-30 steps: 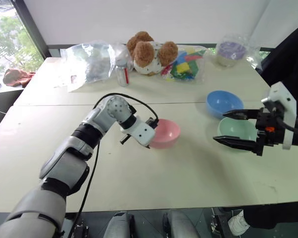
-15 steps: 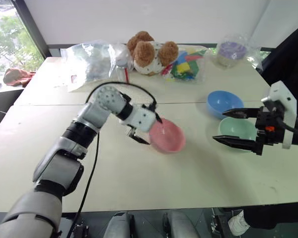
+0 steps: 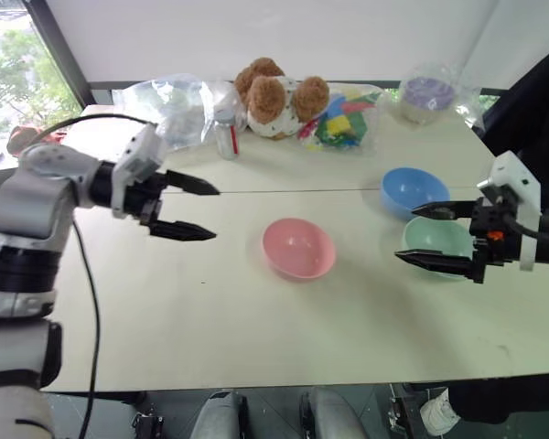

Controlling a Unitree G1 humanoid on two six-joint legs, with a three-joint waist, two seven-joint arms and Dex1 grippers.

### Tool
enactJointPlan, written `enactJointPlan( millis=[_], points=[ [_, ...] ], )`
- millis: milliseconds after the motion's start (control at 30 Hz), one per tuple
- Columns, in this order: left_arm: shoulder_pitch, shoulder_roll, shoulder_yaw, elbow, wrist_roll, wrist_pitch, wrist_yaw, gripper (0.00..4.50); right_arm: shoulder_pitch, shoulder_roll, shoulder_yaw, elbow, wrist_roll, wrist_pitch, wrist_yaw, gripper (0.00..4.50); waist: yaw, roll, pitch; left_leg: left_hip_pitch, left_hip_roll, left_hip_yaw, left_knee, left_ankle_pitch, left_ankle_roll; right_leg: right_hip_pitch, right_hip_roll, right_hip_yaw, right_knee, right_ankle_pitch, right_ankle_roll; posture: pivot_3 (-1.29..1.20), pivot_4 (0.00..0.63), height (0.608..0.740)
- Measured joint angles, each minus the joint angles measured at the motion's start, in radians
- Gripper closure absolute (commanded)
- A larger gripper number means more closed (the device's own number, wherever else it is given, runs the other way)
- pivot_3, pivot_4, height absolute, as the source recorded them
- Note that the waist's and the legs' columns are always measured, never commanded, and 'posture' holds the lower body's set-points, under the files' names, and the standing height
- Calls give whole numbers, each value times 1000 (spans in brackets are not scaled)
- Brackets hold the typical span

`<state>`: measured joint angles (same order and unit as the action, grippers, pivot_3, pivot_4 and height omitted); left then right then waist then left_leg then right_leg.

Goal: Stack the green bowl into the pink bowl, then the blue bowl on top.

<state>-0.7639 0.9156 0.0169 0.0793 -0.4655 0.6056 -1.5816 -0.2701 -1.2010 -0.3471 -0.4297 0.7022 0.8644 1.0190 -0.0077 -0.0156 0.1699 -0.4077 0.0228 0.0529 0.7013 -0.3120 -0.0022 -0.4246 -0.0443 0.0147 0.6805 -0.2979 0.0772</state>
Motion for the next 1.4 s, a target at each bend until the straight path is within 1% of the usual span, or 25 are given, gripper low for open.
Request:
enactJointPlan(
  millis=[167, 400, 500, 633, 700, 733, 767, 867, 933, 967, 1033, 1100, 1200, 1333, 1400],
  points=[
    [137, 49, 96, -83, -113, 140, 45, 64, 60, -42, 44, 79, -115, -58, 10, 0, -2, 0, 0, 0, 0, 0, 0, 0, 0, 0, 0, 0, 0, 0, 0, 0, 150, 740],
    [220, 63, 182, -179, -227, 243, 140, 64, 67, -55, 170, 174, -244, -83, -11, 0, -7, 0, 0, 1, 0, 1, 0, 0, 0, -1, 0, 0, 1, 0, 0, 0, 150, 740],
    [249, 64, 209, -209, -262, 259, 176, 64, 49, -26, 243, 207, -286, -98, -15, 0, -8, 0, 0, 1, 0, 1, -1, 0, 0, 0, 0, 1, 1, 0, 0, 0, 150, 740],
    [313, 68, 225, -242, -291, 262, 209, 64, 17, 39, 360, 288, -351, -138, -15, 0, -7, 0, 0, 1, 0, 1, -1, 0, 0, -1, 0, 1, 1, 0, 0, 0, 150, 740],
    [328, 80, 235, -246, -301, 262, 218, 0, -8, 51, 394, 326, -383, -158, -16, 546, -7, 0, 0, 1, 0, 1, -1, 0, 0, -1, 0, 1, 1, 0, 0, 0, 150, 740],
    [330, 87, 238, -251, -308, 262, 223, 0, -19, 51, 406, 344, -404, -172, -16, 893, -7, 0, 0, 1, 0, 1, -1, 0, 0, -1, 0, 1, 1, 0, 0, 0, 150, 740],
    [332, 91, 242, -255, -311, 261, 229, 0, -32, 51, 417, 360, -424, -189, -17, 1355, -7, 0, 0, 1, 0, 1, -1, 0, 0, -1, 0, 1, 1, 0, 0, 0, 150, 740],
    [346, 102, 245, -262, -312, 258, 238, 0, -57, 57, 438, 394, -464, -227, -13, 3048, -5, 0, 0, 1, 0, 1, -1, 0, 0, -1, 0, 1, 1, 0, 0, 0, 150, 740],
    [361, 104, 246, -266, -312, 255, 245, 0, -60, 68, 445, 396, -475, -242, -3, 4060, -6, 0, 0, 1, 0, 1, -1, 0, 0, -1, 0, 1, 1, 0, 0, 0, 150, 740],
    [369, 105, 247, -266, -312, 252, 248, 0, -69, 69, 445, 393, -487, -252, -2, 4463, -6, 0, 0, 1, 0, 1, -1, 0, 0, -1, 0, 1, 1, 0, 0, 0, 150, 740],
    [370, 107, 247, -270, -312, 247, 255, 0, -100, 43, 437, 382, -503, -272, 14, 4463, -12, 0, 0, 2, 0, 2, -1, 0, 0, 0, 0, 1, 1, 0, 0, 0, 150, 740],
    [371, 107, 247, -272, -311, 234, 259, 0, -100, 16, 439, 360, -521, -292, 46, 4463, -10, 0, 0, 2, 0, 2, -1, 0, 0, 0, 0, 1, 1, 0, 0, 0, 150, 740],
    [371, 107, 246, -272, -309, 220, 269, 0, -139, -3, 441, 286, -513, -307, 117, 4463, -11, 1, 0, 2, 1, 2, -2, 0, 0, -2, 0, 1, 1, 0, 0, 0, 150, 740],
    [366, 107, 242, -273, -309, 209, 282, 0, -319, 29, 453, 154, -450, -310, 219, 4463, -12, 1, 1, 2, 2, 1, -2, 0, 0, -2, 2, 0, 2, 0, 0, 0, 150, 740],
    [365, 106, 239, -273, -309, 209, 290, 0, -379, 81, 485, 114, -437, -330, 256, 4463, -10, 1, 0, 1, 2, 1, -2, 0, 0, -2, 1, 0, 1, 0, 0, 0, 150, 740]
  ],
)
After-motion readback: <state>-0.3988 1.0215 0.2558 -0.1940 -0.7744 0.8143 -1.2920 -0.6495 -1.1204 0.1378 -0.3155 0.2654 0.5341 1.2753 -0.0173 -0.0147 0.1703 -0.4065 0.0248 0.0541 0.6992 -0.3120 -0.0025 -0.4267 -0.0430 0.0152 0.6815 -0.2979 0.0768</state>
